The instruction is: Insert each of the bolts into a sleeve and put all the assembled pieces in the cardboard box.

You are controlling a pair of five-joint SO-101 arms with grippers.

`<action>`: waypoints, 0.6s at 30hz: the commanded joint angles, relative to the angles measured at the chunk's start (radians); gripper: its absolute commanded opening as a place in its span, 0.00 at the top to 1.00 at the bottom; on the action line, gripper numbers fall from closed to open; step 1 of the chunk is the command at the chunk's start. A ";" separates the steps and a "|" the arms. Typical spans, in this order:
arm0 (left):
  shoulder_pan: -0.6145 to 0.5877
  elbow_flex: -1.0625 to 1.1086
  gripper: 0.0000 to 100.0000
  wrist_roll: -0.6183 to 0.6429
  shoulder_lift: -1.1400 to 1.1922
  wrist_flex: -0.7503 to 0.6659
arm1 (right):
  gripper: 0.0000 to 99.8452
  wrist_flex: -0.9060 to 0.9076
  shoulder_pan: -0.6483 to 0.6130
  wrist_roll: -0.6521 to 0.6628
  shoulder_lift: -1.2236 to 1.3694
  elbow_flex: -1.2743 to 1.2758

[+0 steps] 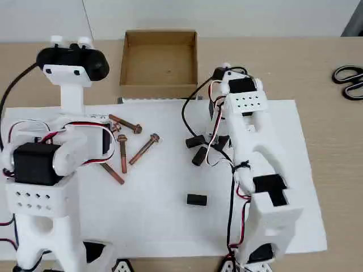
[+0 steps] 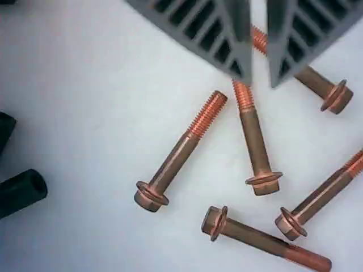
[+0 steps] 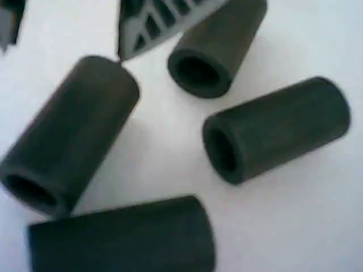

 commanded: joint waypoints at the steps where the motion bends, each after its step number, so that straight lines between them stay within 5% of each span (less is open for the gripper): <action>1: 0.000 -0.028 0.99 0.000 -0.002 0.018 | 0.88 -0.015 -0.001 -0.011 0.008 -0.040; 18: 0.005 0.071 0.99 0.000 -0.005 0.018 | 0.88 -0.116 -0.004 -0.008 0.045 -0.040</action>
